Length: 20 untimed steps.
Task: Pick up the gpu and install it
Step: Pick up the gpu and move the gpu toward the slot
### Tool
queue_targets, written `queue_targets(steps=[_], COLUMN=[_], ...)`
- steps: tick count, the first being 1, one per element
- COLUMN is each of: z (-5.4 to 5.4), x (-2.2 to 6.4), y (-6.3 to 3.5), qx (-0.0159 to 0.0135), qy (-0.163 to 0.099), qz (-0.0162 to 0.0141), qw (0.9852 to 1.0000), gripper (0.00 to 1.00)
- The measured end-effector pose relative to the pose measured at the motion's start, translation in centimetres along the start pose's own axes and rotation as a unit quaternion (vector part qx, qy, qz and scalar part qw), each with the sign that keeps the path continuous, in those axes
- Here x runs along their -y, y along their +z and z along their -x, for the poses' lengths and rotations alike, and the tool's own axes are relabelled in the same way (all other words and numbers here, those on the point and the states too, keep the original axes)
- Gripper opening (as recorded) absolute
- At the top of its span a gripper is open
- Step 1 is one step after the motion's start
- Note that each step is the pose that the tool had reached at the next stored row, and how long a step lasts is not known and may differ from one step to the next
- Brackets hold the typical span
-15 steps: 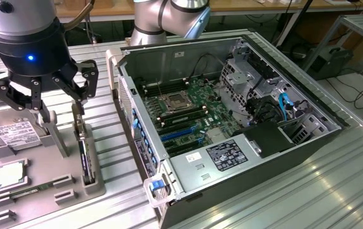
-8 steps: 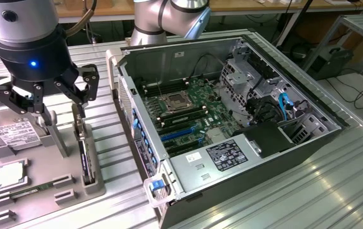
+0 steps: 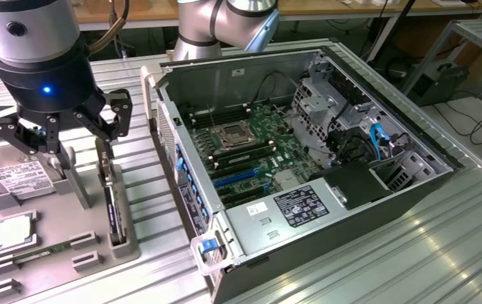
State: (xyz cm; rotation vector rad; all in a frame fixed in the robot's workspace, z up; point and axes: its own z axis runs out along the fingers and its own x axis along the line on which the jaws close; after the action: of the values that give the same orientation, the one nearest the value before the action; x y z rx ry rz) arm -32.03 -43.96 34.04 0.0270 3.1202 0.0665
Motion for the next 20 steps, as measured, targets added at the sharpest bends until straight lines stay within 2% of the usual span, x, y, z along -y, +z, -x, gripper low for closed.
queue_targets(steps=[20], z=[0.0], x=[0.19], y=[1.19], qx=[-0.0001], qy=[-0.002], qz=[0.0], qw=[1.0], gripper=[0.6])
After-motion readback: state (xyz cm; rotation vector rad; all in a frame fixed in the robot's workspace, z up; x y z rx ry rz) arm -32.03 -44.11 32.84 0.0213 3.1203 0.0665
